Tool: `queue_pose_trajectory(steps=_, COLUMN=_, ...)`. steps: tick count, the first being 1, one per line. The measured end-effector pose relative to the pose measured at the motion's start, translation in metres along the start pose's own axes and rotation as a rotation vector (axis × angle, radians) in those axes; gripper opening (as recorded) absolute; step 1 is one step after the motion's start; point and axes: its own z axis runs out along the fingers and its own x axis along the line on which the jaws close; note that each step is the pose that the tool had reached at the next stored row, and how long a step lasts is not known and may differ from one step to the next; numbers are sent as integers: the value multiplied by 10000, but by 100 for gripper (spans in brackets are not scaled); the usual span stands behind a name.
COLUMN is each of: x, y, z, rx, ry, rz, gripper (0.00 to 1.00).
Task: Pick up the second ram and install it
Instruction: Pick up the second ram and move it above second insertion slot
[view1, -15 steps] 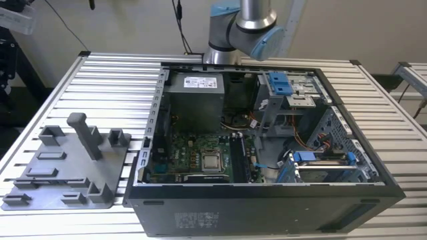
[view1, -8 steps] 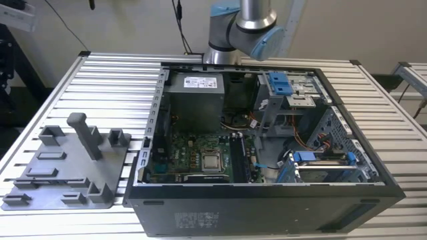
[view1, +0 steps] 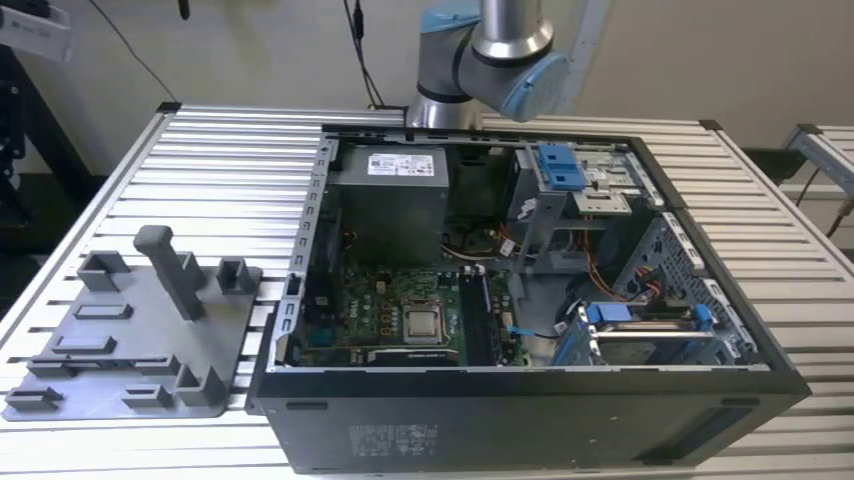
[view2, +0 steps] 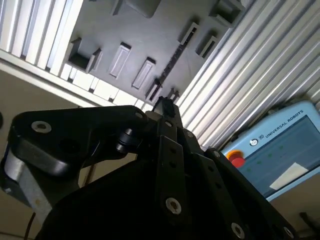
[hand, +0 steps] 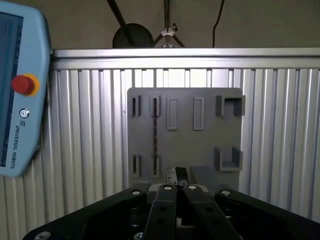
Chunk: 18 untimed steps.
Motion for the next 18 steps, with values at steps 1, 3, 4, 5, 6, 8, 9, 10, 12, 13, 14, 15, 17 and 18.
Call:
queue_pose_trajectory(steps=1, x=2, y=0, z=2, rx=4, ry=0, rz=-63, gripper=11)
queue_pose_trajectory(steps=3, x=4, y=1, z=6, rx=5, ry=5, rz=-132, gripper=11)
queue_pose_trajectory(steps=4, x=5, y=1, z=5, rx=4, ry=6, rz=-138, gripper=11)
queue_pose_trajectory(steps=5, x=5, y=1, z=6, rx=5, ry=6, rz=-141, gripper=11)
queue_pose_trajectory(steps=6, x=5, y=1, z=5, rx=4, ry=6, rz=-143, gripper=11)
queue_pose_trajectory(steps=8, x=5, y=1, z=5, rx=5, ry=7, rz=-148, gripper=11)
queue_pose_trajectory(steps=9, x=5, y=1, z=5, rx=4, ry=7, rz=-150, gripper=11)
queue_pose_trajectory(steps=10, x=5, y=1, z=5, rx=4, ry=7, rz=-152, gripper=11)
queue_pose_trajectory(steps=12, x=5, y=1, z=5, rx=5, ry=7, rz=-156, gripper=11)
queue_pose_trajectory(steps=13, x=5, y=1, z=6, rx=5, ry=7, rz=-158, gripper=12)
queue_pose_trajectory(steps=14, x=5, y=1, z=6, rx=5, ry=7, rz=-161, gripper=18)
queue_pose_trajectory(steps=15, x=5, y=1, z=6, rx=5, ry=7, rz=-163, gripper=18)
queue_pose_trajectory(steps=17, x=5, y=1, z=5, rx=5, ry=7, rz=-168, gripper=30)
queue_pose_trajectory(steps=18, x=5, y=1, z=5, rx=5, ry=6, rz=-170, gripper=30)
